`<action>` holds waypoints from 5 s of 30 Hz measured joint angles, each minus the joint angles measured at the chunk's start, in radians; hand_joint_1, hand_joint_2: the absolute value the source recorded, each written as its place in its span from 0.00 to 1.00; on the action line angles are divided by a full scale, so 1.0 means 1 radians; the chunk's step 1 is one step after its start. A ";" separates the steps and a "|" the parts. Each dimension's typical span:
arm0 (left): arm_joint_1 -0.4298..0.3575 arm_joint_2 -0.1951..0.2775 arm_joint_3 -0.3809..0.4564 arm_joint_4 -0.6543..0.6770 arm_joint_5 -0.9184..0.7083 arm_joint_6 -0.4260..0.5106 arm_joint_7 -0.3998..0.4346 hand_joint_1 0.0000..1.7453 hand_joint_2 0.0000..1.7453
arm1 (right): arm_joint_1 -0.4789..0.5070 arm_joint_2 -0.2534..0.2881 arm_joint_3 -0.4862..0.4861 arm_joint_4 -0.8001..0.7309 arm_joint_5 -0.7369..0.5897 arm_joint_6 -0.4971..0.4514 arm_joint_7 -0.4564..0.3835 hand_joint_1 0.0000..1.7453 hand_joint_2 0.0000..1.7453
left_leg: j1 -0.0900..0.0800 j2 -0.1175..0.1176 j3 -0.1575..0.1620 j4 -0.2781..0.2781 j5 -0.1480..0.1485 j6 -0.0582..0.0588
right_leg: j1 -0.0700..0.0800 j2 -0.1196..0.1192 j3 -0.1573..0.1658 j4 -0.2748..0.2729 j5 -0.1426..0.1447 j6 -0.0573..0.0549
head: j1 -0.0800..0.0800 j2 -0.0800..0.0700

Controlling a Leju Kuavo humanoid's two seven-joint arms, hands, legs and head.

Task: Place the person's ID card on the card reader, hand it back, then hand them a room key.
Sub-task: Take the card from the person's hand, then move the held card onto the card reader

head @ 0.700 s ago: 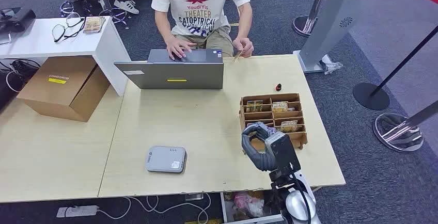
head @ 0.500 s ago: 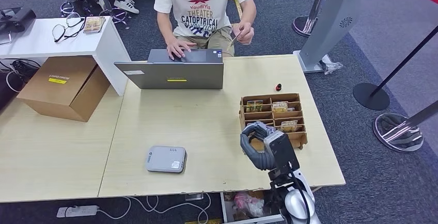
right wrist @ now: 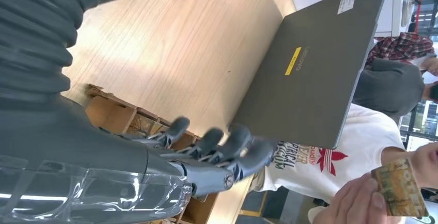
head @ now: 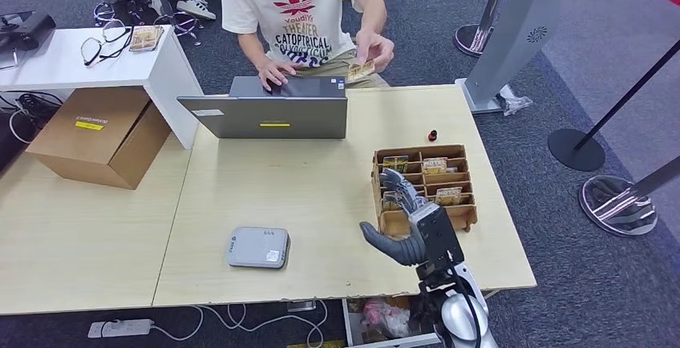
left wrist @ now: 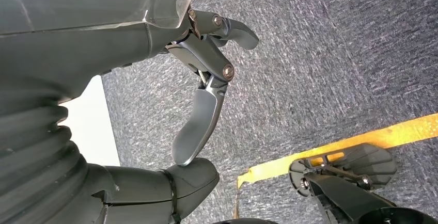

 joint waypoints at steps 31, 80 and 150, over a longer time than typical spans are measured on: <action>-0.018 0.001 0.000 0.000 -0.015 -0.005 0.008 0.00 1.00 | -0.372 -0.021 0.201 0.110 0.543 -0.454 -0.020 0.00 1.00 | 0.000 0.001 0.000 0.000 0.000 0.000 | 0.000 0.001 0.000 0.000 0.001 -0.001 | 0.000 0.000; -0.011 0.001 0.000 0.000 -0.003 0.010 0.002 0.00 1.00 | -0.461 -0.033 0.266 0.298 0.528 -0.523 -0.020 0.94 1.00 | 0.000 0.001 0.000 0.000 0.000 0.000 | 0.000 0.000 0.000 0.000 0.001 -0.001 | 0.000 0.000; -0.022 0.010 -0.010 0.000 -0.021 -0.020 0.019 0.00 1.00 | -0.556 0.082 0.501 0.808 -0.035 -0.047 -0.025 1.00 1.00 | 0.000 0.001 0.000 0.000 0.000 0.000 | 0.000 0.001 0.000 0.000 0.001 -0.001 | 0.000 0.000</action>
